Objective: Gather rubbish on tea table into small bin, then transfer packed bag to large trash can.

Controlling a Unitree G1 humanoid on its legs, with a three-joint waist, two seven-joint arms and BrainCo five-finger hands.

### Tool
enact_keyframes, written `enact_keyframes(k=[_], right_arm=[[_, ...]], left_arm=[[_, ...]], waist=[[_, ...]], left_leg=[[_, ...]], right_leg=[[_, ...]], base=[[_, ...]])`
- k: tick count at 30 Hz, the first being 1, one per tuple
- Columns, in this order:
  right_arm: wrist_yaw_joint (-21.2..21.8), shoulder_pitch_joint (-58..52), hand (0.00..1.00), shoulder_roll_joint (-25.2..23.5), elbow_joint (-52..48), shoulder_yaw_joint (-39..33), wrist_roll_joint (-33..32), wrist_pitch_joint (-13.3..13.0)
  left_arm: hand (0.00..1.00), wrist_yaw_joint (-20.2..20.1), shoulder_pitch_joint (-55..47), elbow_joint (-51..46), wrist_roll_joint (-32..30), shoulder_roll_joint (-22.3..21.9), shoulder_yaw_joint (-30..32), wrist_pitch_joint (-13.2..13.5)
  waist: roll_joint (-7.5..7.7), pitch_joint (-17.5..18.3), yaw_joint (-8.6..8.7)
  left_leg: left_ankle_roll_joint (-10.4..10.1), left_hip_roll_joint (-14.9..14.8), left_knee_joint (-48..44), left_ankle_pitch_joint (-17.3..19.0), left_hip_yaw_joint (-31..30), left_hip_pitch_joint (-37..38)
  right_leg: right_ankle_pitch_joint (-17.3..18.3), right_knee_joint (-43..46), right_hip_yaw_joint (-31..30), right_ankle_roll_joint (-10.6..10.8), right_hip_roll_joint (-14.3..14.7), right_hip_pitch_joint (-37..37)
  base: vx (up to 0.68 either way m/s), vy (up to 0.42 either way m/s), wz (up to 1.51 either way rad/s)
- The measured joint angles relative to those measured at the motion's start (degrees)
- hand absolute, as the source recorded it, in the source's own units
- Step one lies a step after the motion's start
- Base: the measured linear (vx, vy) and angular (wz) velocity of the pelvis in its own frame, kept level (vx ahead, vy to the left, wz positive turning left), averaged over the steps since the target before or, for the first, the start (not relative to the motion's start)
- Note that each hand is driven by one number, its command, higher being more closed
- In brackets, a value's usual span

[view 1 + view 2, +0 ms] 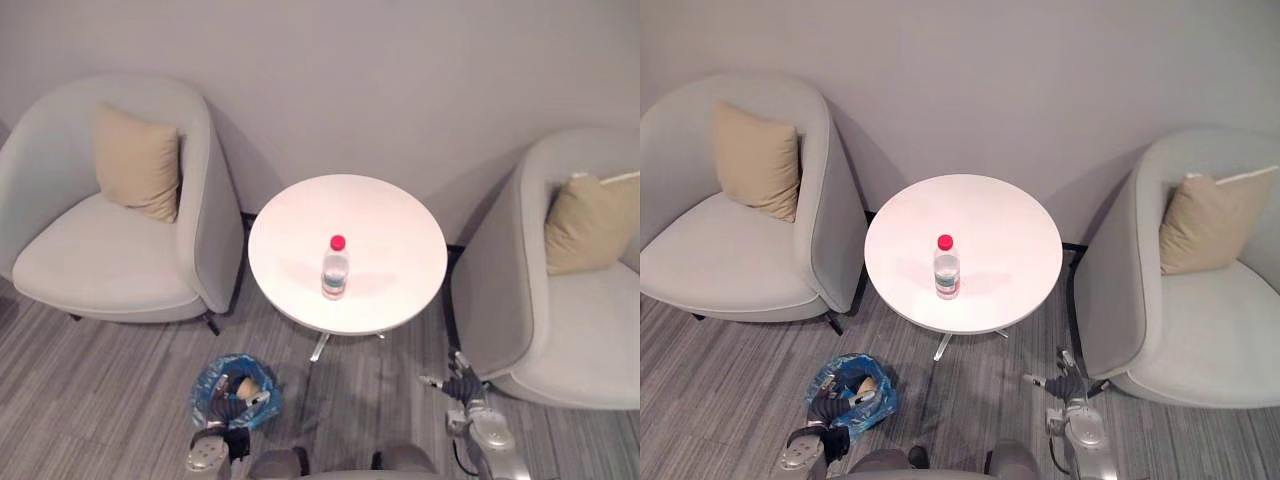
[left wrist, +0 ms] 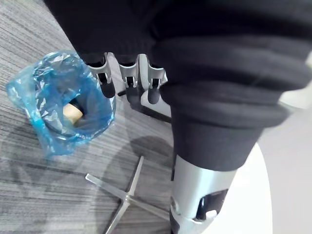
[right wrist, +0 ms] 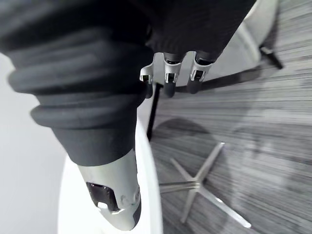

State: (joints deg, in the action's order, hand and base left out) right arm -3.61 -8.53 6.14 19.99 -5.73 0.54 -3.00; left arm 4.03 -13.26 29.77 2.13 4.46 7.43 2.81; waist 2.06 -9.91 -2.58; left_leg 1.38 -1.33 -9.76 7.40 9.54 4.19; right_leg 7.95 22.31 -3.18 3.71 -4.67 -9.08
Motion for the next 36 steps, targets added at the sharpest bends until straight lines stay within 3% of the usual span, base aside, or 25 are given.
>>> enact_keyframes(k=[1, 4, 5, 8, 16, 23, 26, 31, 32, 36], right_arm=[[0.1, -0.1, 0.0, -0.3, -1.5, 0.7, 0.0, -0.9], [1.0, 1.4, 0.0, 0.8, -3.3, 3.0, 0.1, -1.4], [1.4, 1.5, 0.0, 1.4, -4.6, 4.1, 0.2, -2.1], [2.5, 2.1, 0.0, 2.0, -5.7, 5.0, 1.4, -3.1], [2.7, 6.7, 0.0, 4.8, -5.3, 8.9, 1.9, -3.4], [0.4, 19.2, 0.0, 6.2, 1.8, 11.3, 2.0, -3.9], [-1.8, 24.9, 0.0, 7.9, 4.1, 11.2, 1.9, -4.0], [-4.3, 34.6, 0.0, 9.4, 6.8, 11.2, 1.8, -4.3], [-4.5, 35.3, 1.0, 9.6, 6.8, 11.2, 1.8, -4.4], [-6.4, 39.0, 1.0, 10.5, 9.5, 11.2, 1.4, -4.5]], left_arm=[[0.0, 0.0, -0.3, 0.1, 0.0, 0.7, 0.2, 0.1], [0.0, 0.0, -1.5, 0.5, 0.0, -1.2, 1.2, 0.3], [0.0, -0.2, -2.0, 0.4, 0.0, -1.7, 1.2, 0.3], [0.0, -0.2, -2.1, 0.4, 0.0, -1.6, 1.7, 0.4], [0.0, -0.2, -1.8, 1.0, 0.0, -1.2, 1.5, 1.6], [0.0, 0.1, -0.1, 1.4, 0.1, -0.9, -0.8, 2.3], [0.0, 0.3, 1.3, 1.2, 0.1, -1.0, -2.2, 2.8], [0.0, 1.3, 1.2, 1.0, 1.6, -1.0, -3.4, 3.4], [0.0, 1.4, 1.2, 1.0, 1.9, -1.0, -3.5, 3.4], [0.0, 2.4, 1.3, 1.0, 3.0, -1.0, -3.5, 4.1]], waist=[[1.19, 0.1, -0.09], [-1.38, 1.0, -0.82], [-3.21, 2.0, -1.47], [-3.18, 2.0, -1.38], [-3.61, 1.7, -1.51], [-5.36, -2.1, -1.85], [-6.37, -4.8, -4.21], [-7.21, -7.9, -4.98], [-7.3, -8.1, -5.0], [-7.49, -10.1, -6.18]], left_leg=[[-1.2, 1.1, 0.0, 0.9, -0.9, 0.5], [-2.6, -1.5, 0.4, 1.6, -2.1, 0.6], [-3.3, -2.8, 1.5, 1.7, -2.7, 0.6], [-4.4, -4.0, 3.2, 1.0, -4.8, 0.7], [-4.1, -2.6, 3.6, 0.3, -8.1, -1.3], [-3.2, -0.5, 2.5, -1.5, -12.7, -6.7], [-3.3, 0.1, 1.4, -2.4, -15.2, -9.7], [-3.4, 1.1, 1.5, -4.6, -17.8, -13.1], [-3.4, 1.2, 1.6, -4.7, -18.2, -13.5], [-3.4, 1.5, 1.8, -6.0, -19.2, -15.0]], right_leg=[[-3.1, -2.1, -0.9, 0.8, -0.7, -0.1], [-3.6, -7.0, 0.5, -0.4, 1.3, 2.6], [-5.2, -10.3, 1.0, -1.1, 2.8, 3.7], [-6.8, -14.5, 2.7, -1.8, 3.9, 5.9], [-9.1, -19.9, 6.1, -1.0, 2.7, 7.9], [-10.1, -21.0, 10.3, -0.7, 0.5, 5.8], [-10.1, -20.1, 12.6, -0.7, -0.1, 4.3], [-9.9, -17.5, 14.9, -0.9, -1.2, 0.9], [-9.9, -17.2, 15.2, -0.9, -1.4, 0.5], [-9.6, -15.1, 16.0, -1.0, -2.0, -1.5]], base=[[0.19, -0.148, 0.29], [0.19, -0.156, 0.11], [0.16, -0.135, -0.01], [0.09, -0.11, 0.19], [0.0, 0.008, 0.22], [-0.03, 0.021, 0.37], [-0.08, -0.008, 0.43], [-0.09, 0.0, 0.31], [-0.13, 0.0, 0.26], [-0.12, -0.003, 0.15]])
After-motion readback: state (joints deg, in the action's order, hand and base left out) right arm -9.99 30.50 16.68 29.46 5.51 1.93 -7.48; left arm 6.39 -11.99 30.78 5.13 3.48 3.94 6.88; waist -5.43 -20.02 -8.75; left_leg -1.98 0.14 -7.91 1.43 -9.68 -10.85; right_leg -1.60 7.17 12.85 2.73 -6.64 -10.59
